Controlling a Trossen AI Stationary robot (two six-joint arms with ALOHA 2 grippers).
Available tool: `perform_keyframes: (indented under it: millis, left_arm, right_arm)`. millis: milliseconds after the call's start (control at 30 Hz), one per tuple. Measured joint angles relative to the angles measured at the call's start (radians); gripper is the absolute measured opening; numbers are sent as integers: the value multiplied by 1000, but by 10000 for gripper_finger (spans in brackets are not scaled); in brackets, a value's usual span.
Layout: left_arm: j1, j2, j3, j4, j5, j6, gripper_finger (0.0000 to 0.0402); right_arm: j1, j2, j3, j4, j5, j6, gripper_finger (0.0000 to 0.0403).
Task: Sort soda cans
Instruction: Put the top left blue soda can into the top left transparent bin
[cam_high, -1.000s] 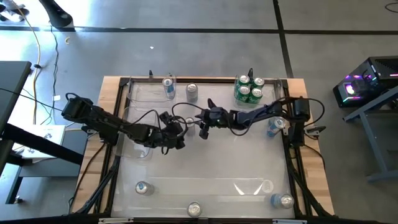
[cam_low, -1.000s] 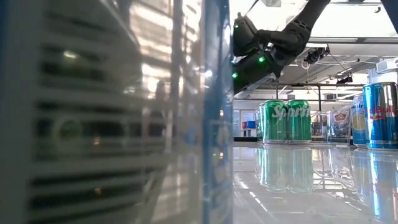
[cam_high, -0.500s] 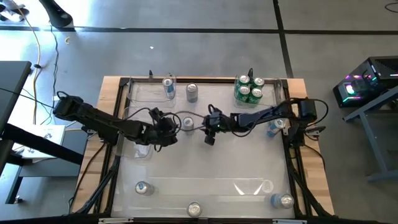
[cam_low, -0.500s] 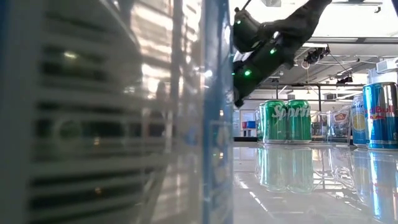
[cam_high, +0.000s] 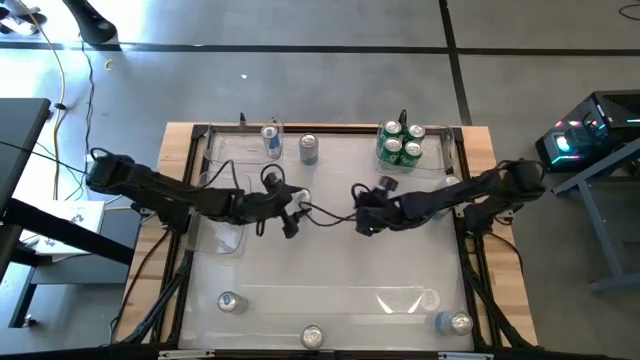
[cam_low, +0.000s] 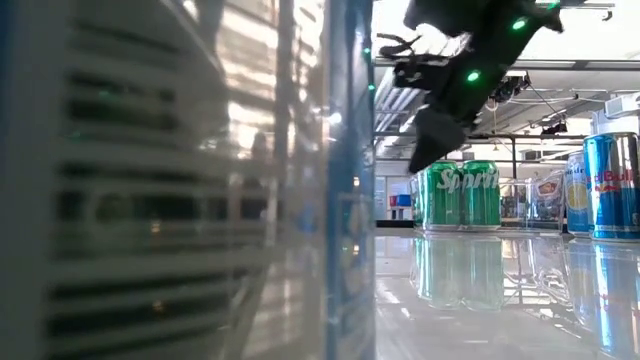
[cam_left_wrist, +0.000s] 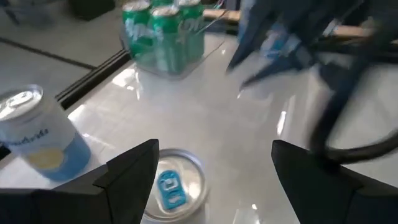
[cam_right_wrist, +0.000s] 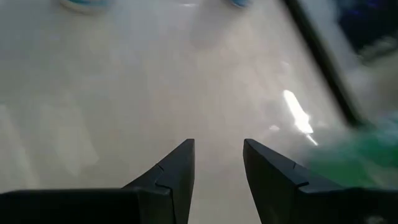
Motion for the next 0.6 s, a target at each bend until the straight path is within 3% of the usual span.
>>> perform_keyframes:
  millis: [300,400,600]
  left_arm:
    - [22,79,6,9,-113,-102,310]
    - [20,79,7,8,-149,-110,310]
    - [19,84,7,2,-155,-112,310]
  right_arm:
    - [177,-199,0,-498,240,477,133]
    - [227,-244,0,-551,291,563,133]
    - [295,-266,0,-549,364,583,133]
